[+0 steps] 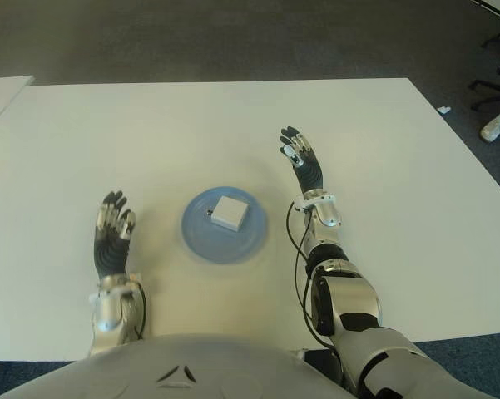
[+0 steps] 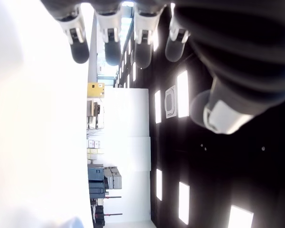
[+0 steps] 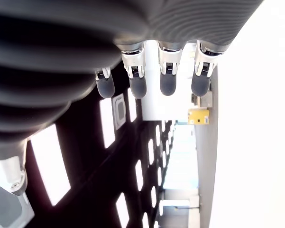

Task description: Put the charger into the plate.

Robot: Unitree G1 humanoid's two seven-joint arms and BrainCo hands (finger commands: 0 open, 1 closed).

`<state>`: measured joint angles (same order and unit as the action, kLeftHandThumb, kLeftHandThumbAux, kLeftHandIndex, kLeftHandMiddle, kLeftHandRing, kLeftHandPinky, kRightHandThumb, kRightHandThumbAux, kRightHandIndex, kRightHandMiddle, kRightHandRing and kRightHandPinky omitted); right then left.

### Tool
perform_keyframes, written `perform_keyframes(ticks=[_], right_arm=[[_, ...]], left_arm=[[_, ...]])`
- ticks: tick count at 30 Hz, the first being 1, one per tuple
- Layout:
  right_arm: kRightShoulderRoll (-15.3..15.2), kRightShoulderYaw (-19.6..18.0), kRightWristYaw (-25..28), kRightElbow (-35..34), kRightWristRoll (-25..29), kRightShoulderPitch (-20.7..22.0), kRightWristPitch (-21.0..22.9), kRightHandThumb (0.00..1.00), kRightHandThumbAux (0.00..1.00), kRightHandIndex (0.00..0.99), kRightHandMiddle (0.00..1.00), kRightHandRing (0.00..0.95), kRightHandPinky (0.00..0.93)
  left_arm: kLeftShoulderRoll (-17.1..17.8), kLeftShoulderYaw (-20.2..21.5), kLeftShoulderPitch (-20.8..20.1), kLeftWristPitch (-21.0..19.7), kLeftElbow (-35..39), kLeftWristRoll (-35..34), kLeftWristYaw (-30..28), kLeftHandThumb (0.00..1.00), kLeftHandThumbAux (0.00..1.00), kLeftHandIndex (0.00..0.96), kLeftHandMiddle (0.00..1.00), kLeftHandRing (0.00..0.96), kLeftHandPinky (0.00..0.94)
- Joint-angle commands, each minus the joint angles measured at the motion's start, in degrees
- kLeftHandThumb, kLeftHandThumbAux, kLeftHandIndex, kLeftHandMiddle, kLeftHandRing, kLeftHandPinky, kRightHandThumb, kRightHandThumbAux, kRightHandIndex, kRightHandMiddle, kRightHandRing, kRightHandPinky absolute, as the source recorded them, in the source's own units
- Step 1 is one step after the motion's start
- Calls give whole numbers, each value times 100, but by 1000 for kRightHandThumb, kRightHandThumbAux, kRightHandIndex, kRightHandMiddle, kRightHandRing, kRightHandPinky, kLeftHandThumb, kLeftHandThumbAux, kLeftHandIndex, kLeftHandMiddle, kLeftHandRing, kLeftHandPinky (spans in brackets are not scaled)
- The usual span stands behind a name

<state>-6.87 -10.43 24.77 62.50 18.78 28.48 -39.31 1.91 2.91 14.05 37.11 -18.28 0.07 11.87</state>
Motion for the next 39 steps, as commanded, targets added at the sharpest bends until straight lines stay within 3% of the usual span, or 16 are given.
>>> perform_keyframes(ticks=[1,7,20,39], right_arm=[[364,-248,13,-12,159,-405,117,300,456,133,153,98,106],[582,-411,38,-70,162,-518,213,317,472,144,166,108,122],[834,-500,-171,171,-150,-652,-39,289,516,121,142,100,101],[873,-487,-395,530,-517,-738,-324,246,494,127,151,99,81]], left_arm=[[298,234,-548,-663,-515,62,-104,197,604,100,120,119,147],[342,250,-818,-1234,-454,21,-188,199,605,101,124,127,154],[486,315,-1037,-1674,-464,-22,-558,193,604,97,113,104,111],[589,202,-1065,-1467,-388,143,-980,193,604,76,102,93,101]])
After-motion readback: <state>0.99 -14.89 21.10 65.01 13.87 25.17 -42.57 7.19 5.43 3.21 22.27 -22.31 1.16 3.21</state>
